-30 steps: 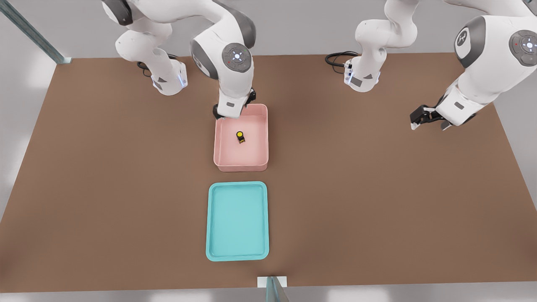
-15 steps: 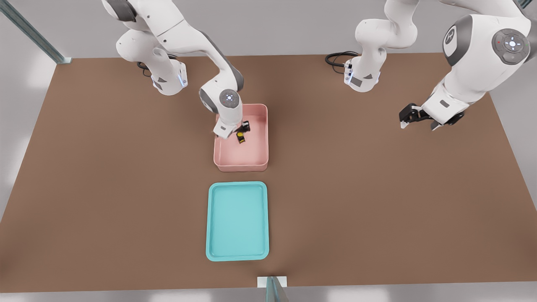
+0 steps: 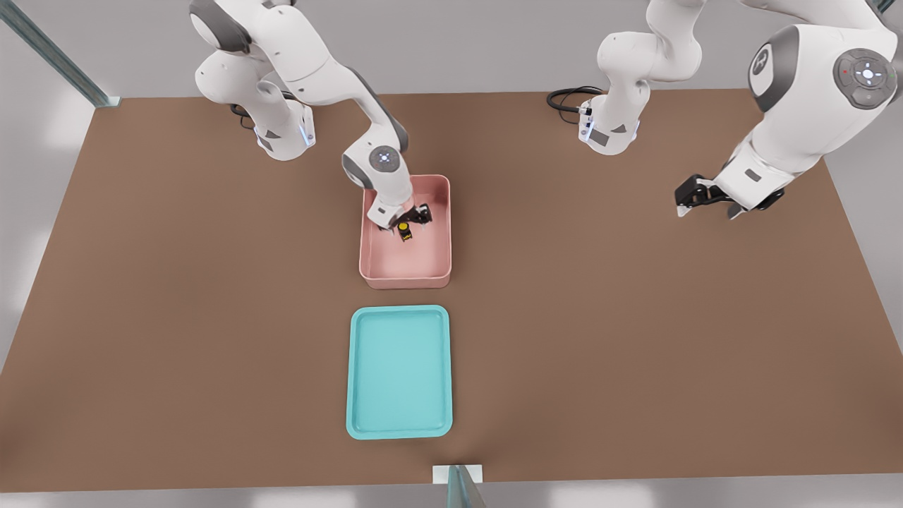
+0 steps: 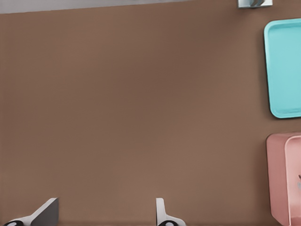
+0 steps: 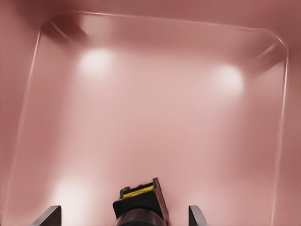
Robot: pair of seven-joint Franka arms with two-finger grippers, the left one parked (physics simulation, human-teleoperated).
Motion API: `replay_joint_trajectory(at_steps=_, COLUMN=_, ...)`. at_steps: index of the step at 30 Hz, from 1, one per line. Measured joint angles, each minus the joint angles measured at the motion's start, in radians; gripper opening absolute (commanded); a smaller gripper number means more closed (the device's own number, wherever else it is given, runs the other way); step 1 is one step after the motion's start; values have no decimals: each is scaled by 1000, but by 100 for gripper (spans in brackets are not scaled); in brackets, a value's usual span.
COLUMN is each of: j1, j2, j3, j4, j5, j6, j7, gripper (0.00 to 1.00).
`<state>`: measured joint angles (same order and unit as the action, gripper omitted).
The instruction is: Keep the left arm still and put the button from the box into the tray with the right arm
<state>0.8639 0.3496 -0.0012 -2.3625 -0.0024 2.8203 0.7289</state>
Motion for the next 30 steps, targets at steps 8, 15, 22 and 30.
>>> replay_joint_trajectory(at_steps=8, j1=-2, j2=-2, j3=0, j4=-20, j5=0, j6=50, j7=21, gripper=68)
replay_joint_trajectory(at_steps=15, j1=-10, j2=-8, j3=-1, j4=-9, j5=1, j6=60, j7=30, gripper=53)
replay_joint_trajectory(at_steps=22, j1=-19, j2=-6, j3=-4, j4=15, j5=3, j6=33, j7=31, gripper=50)
replay_joint_trajectory(at_steps=30, j1=-25, j2=-20, j3=-5, j4=-17, j5=5, j6=18, j7=4, gripper=57)
